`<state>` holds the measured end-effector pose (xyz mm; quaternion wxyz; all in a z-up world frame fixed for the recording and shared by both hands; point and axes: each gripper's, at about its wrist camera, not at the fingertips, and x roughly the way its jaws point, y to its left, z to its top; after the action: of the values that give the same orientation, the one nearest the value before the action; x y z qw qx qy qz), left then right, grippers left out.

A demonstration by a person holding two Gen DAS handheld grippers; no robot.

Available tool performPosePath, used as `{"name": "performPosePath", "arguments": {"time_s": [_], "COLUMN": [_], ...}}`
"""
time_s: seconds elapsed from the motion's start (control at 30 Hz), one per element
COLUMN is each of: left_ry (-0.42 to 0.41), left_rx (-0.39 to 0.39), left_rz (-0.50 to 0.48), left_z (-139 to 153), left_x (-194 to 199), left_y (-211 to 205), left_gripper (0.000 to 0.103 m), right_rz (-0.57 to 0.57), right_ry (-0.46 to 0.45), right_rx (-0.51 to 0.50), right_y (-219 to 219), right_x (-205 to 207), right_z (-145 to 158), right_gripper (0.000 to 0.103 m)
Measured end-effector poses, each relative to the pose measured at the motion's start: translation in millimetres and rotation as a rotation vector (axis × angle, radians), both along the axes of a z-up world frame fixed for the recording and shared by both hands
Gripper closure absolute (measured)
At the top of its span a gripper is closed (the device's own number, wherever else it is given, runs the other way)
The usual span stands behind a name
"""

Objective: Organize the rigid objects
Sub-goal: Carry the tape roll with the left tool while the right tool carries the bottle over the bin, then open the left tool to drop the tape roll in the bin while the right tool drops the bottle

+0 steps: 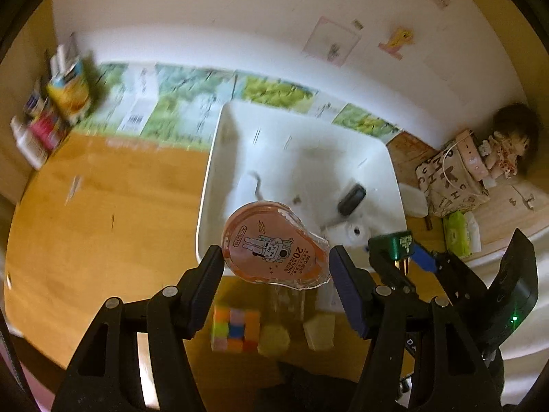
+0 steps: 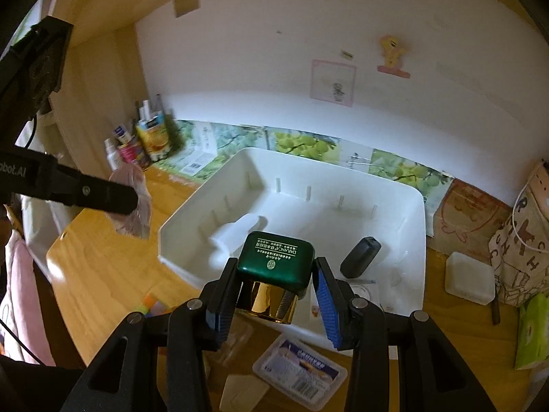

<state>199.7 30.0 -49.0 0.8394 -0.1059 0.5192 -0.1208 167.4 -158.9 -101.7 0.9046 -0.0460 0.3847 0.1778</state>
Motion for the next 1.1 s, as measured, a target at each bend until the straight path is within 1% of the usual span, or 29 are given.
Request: {"name": "performPosePath", "arguments": {"time_s": [0.17,0.27,0.37,0.43,0.5,0.57,0.67,0.8,0.87,0.93,1.0,1.07,1.1], "left_ry": [-0.053,-0.088,-0.099,-0.121,-0.159,-0.171,-0.159,-0.169,-0.168,-0.174,-0.186,-0.196,-0.199], "left_rx": [-0.016,-0.012,-0.032,-0.033,-0.024,-0.022,-0.030,-0.013,-0.023,-0.032,-0.035,-0.045,-0.047], "left_rz": [-0.055,-0.086,-0.102,-0.106,-0.112,-0.109,-0.101,-0.086,-0.081,-0.073,-0.065,-0.061,-0.060], "left_z": [-6,-12,-20,-22,-23,-24,-29,-29,-28,-25,-23,-19,-18], "left_x": [21,34,43,46,49,54,60,59,58,55,52,48,47], "left_y": [-2,-6,-8,-9,-11,-12,-11,-8,-5,-1,1,3,4], "left_gripper": [0.036,0.036,0.036,0.046,0.046,0.046,0.046,0.045,0.044,0.042,0.035,0.033,0.032], "right_rz": [-0.069,-0.104,-0.137,-0.153,-0.169,-0.181,-0.191,-0.206,-0.215,-0.217,-0.215,-0.217,-0.218], "right_ry": [0.015,0.025,0.041,0.050,0.062,0.076,0.094,0.113,0.126,0.119,0.090,0.072,0.067], "right_rx": [0.010,0.015,0.022,0.025,0.028,0.029,0.023,0.024,0.010,0.006,0.006,-0.005,-0.012], "right_y": [-3,-5,-8,-10,-11,-14,-15,-17,-17,-17,-17,-15,-15], "right_x": [15,21,27,31,34,37,40,42,43,41,36,32,29], "right_z": [-9,-15,-21,-24,-27,-30,-34,-35,-35,-33,-27,-22,-19], "right_gripper": [0.060,0.060,0.060,0.060,0.060,0.060,0.060,0.060,0.059,0.053,0.038,0.033,0.032]}}
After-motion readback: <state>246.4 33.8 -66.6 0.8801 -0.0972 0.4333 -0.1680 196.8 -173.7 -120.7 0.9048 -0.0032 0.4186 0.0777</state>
